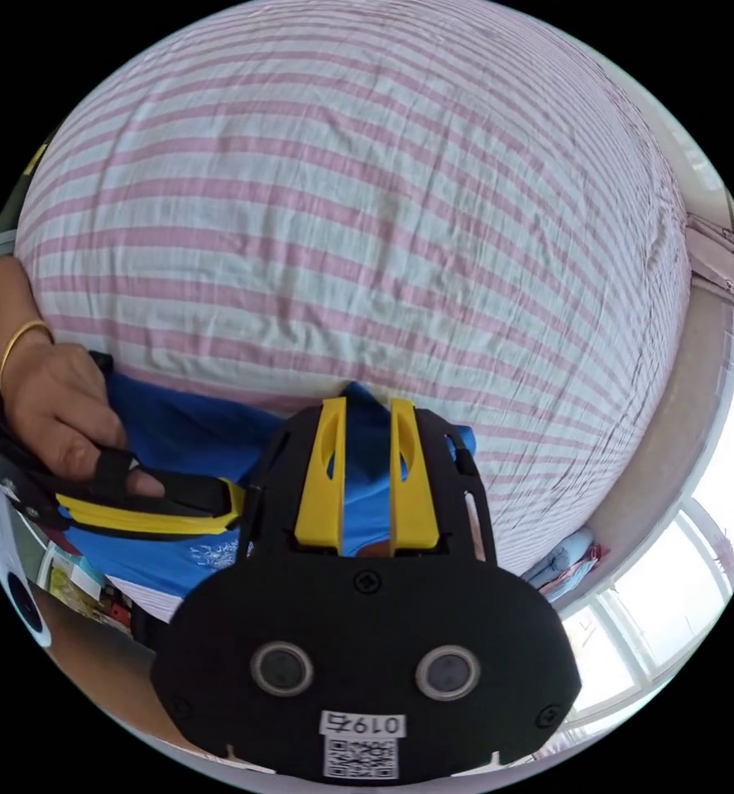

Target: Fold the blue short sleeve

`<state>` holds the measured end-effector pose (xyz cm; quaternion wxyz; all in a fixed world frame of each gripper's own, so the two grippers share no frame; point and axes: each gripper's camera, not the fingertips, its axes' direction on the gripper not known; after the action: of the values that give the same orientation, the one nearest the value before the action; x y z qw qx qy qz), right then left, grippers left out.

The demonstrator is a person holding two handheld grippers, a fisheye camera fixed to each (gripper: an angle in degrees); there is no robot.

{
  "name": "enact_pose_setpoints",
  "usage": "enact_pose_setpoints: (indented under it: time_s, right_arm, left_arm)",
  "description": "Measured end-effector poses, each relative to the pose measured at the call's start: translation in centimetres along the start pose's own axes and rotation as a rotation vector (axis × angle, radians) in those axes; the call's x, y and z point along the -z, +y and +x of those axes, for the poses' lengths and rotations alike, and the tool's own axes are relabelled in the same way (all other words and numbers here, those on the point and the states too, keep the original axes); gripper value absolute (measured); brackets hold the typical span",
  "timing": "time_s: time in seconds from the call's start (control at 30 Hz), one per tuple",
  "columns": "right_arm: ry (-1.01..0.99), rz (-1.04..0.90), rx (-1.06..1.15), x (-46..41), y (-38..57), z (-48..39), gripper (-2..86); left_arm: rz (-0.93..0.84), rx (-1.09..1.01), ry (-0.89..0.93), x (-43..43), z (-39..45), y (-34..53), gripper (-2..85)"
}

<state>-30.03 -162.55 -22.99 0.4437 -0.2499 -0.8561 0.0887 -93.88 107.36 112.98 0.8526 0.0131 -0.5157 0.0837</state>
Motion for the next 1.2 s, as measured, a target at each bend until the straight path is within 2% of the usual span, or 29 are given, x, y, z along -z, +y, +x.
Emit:
enact_pose_setpoints:
  time_s: [0.23, 0.37, 0.57, 0.77, 0.97, 1.2]
  right_arm:
    - [-0.038, -0.076, 0.185, -0.5, -2.8, 0.7, 0.7]
    - [-0.073, -0.058, 0.18, -0.3, -2.2, 2.3, -0.7]
    - [-0.066, 0.212, -0.066, 1.4, 3.3, 7.4, -0.9]
    - [-0.059, 0.54, -0.399, 0.6, 10.3, 12.0, -0.9]
    - [-0.128, 0.696, -0.478, -3.5, 12.7, 11.8, -0.8]
    - [-0.104, 0.632, -0.342, -6.3, 10.0, 9.5, -0.3]
  left_arm:
    - [0.01, 0.104, 0.095, -1.4, -4.2, 0.0, 1.1]
    - [0.025, 0.229, 0.199, -2.4, -8.4, 0.6, 1.0]
    - [0.073, 0.518, 0.395, -3.9, -16.6, 2.7, 1.3]
    - [0.05, 0.776, 0.435, -6.0, -22.9, 5.5, 1.5]
    - [-0.031, 0.763, 0.414, -7.0, -25.1, 5.0, 1.2]
    - [-0.077, 0.737, 0.435, -7.9, -27.1, 4.6, 1.3]
